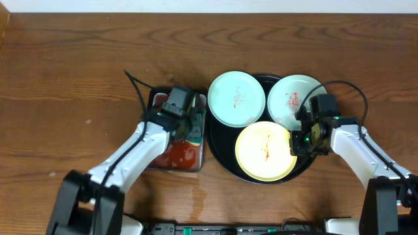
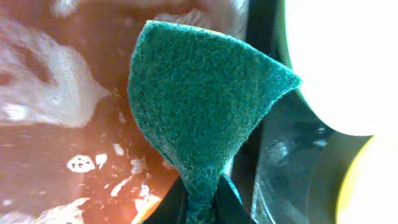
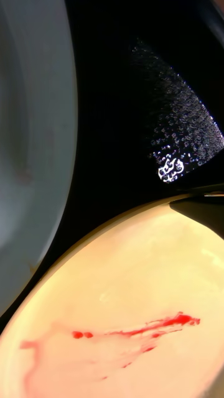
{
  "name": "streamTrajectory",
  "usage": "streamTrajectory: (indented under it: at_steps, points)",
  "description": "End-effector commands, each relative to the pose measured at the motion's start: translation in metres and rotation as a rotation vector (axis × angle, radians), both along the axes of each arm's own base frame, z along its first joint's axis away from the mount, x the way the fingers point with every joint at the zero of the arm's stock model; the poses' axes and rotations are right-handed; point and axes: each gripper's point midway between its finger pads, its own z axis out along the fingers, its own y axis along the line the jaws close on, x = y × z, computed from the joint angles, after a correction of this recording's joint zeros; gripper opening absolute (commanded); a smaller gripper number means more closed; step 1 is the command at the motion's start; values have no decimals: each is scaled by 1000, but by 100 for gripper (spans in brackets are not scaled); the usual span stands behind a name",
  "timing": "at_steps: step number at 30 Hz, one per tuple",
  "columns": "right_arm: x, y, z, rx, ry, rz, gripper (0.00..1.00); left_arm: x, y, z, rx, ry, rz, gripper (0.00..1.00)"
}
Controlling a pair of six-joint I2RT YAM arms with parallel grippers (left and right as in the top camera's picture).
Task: Clean dirty plates on tray and stack at the side
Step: 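Carry the sponge with the left gripper over the yellow plate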
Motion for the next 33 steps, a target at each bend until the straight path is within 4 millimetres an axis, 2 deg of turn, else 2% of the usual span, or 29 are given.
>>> streamTrajectory:
  at_steps: [1,4,10,18,20,25,33]
  points:
    - [5,-1,2,-9,-12,5,1,19,-4,47,-35,-144,18,8]
    - [5,-1,2,-9,-13,5,1,18,-10,64,-98,-169,46,8]
    - [4,-1,1,-8,-11,5,1,9,-53,79,-242,-174,-36,7]
    - [3,-1,-2,-8,-15,5,1,4,-112,98,-273,-196,-167,7]
    - [2,-1,-3,-8,-12,4,1,2,-128,96,-268,-178,-199,7]
    - [2,-1,-4,-8,-15,4,1,-13,-169,71,-240,-101,-279,7]
    - [2,-1,-4,-8,-15,4,1,-48,-206,-2,-142,22,-289,7]
